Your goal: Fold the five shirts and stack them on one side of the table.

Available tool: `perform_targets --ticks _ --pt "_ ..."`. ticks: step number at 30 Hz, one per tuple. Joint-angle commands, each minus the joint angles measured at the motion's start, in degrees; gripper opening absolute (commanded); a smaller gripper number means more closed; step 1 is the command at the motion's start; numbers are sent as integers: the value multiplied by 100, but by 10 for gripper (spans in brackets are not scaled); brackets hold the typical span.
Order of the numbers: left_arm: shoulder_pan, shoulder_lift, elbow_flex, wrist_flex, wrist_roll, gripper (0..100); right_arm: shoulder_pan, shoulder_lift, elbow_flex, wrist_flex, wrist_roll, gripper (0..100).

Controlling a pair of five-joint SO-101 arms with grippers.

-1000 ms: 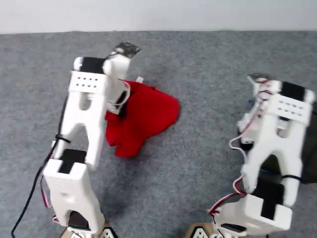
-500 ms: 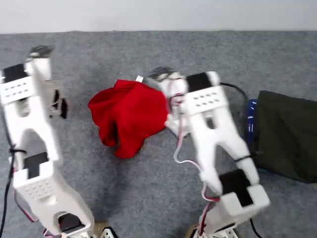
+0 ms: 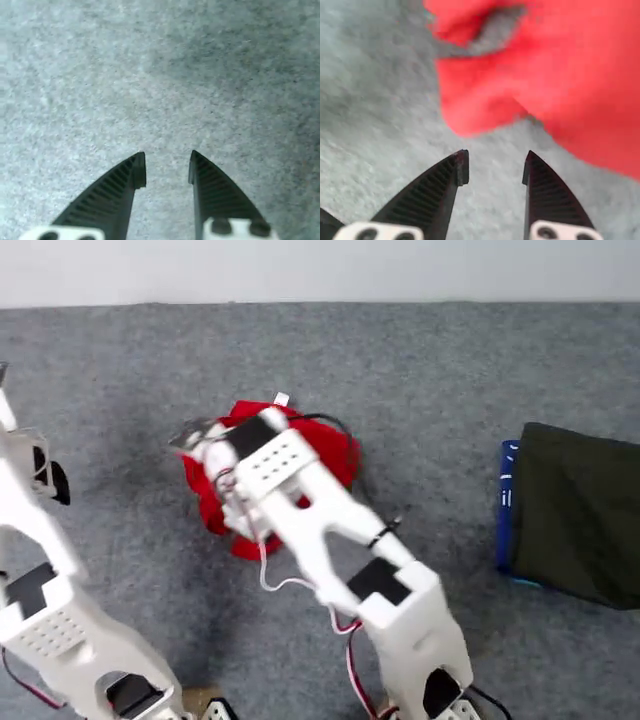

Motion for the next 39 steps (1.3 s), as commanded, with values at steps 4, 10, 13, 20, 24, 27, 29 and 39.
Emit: perform_targets --ticks 4,10,13,20,24,27,29,39 --pt "-193 -378 -48 123 35 148 -435 374 -993 -31 -343 187" --pt "-211 -387 -48 123 35 148 -295 1305 -1178 -286 -756 186" --pt "-202 -387 -48 123 35 148 -163 1657 -1178 -233 -765 180" --pt "-176 -387 -57 123 9 148 514 1525 -1134 444 -695 16" --pt "-123 -387 -66 123 -9 148 901 901 -932 435 -9 9" --pt "-62 -387 -84 123 -9 148 1121 312 -642 435 193 10" --pt "-18 -387 -180 123 -9 148 1297 -110 -378 435 369 10" --pt "554 -387 -690 141 -167 148 2633 -2484 1204 435 1336 10"
